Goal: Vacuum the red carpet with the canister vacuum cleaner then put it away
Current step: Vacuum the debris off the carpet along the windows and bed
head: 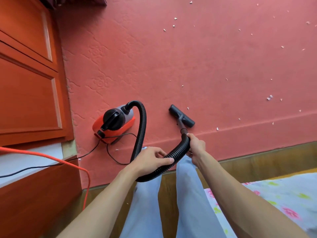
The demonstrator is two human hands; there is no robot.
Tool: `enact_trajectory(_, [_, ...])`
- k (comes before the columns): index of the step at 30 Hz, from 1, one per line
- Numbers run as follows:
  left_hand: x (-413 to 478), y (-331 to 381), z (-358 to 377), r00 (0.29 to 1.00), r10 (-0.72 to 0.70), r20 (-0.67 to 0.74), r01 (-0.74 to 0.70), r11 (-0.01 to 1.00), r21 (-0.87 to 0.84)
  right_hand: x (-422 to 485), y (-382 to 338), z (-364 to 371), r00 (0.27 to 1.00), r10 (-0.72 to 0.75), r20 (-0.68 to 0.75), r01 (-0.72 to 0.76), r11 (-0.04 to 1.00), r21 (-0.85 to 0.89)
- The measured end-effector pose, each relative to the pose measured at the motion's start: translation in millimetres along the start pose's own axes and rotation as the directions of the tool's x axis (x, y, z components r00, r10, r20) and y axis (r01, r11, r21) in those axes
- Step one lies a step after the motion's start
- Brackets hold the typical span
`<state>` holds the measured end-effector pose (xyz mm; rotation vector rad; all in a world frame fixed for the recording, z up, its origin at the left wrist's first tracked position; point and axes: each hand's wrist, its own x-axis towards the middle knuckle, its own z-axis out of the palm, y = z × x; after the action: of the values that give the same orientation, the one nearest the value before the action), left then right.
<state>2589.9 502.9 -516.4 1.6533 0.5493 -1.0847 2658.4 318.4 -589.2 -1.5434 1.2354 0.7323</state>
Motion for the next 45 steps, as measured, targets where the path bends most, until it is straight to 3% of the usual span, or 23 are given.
enact_trajectory(7, [26.8,4.8,11.9,0.999,-0.031,-0.023,0.03,0.997,-0.069,32.5,-8.7,3.6,1.0,0.024,0.008,-0.024,0.999,0.047])
enact_trajectory(12, [39.2,32.9,24.9,0.999,-0.048,-0.004,0.045,0.95,-0.309,54.3,-48.2,-13.1,0.977,0.099,0.188,-0.098,0.995,-0.017])
enact_trajectory(14, [37.7,48.5,19.6,0.999,-0.037,0.016,0.041,0.916,-0.398,52.7,-71.0,-19.4,0.974,0.084,0.211,-0.072,0.995,-0.063])
enact_trajectory(20, [40.9,83.5,4.0,0.993,0.034,0.111,0.013,0.919,-0.395,40.4,-122.6,-25.8,0.963,0.047,0.266,0.03,0.96,-0.277])
enact_trajectory(25, [61.5,105.3,9.4,0.99,0.106,0.096,-0.031,0.816,-0.577,54.9,-169.5,-11.6,0.949,-0.005,0.314,0.108,0.944,-0.31])
enact_trajectory(30, [85.1,120.7,17.8,0.977,0.166,0.136,-0.026,0.721,-0.693,71.6,-202.1,-15.2,0.929,0.037,0.369,0.11,0.923,-0.368])
enact_trajectory(34, [93.9,133.1,21.1,0.965,0.197,0.174,-0.03,0.741,-0.671,73.7,-200.0,-31.4,0.949,-0.003,0.316,0.118,0.931,-0.346])
enact_trajectory(39, [92.3,136.9,22.1,0.945,0.182,0.272,-0.015,0.855,-0.519,70.8,-180.9,-49.6,0.953,-0.024,0.302,0.127,0.937,-0.326])
enact_trajectory(45, [92.9,120.9,23.0,0.911,0.135,0.389,0.063,0.888,-0.455,61.6,-171.4,-44.0,0.94,-0.119,0.319,0.237,0.902,-0.36])
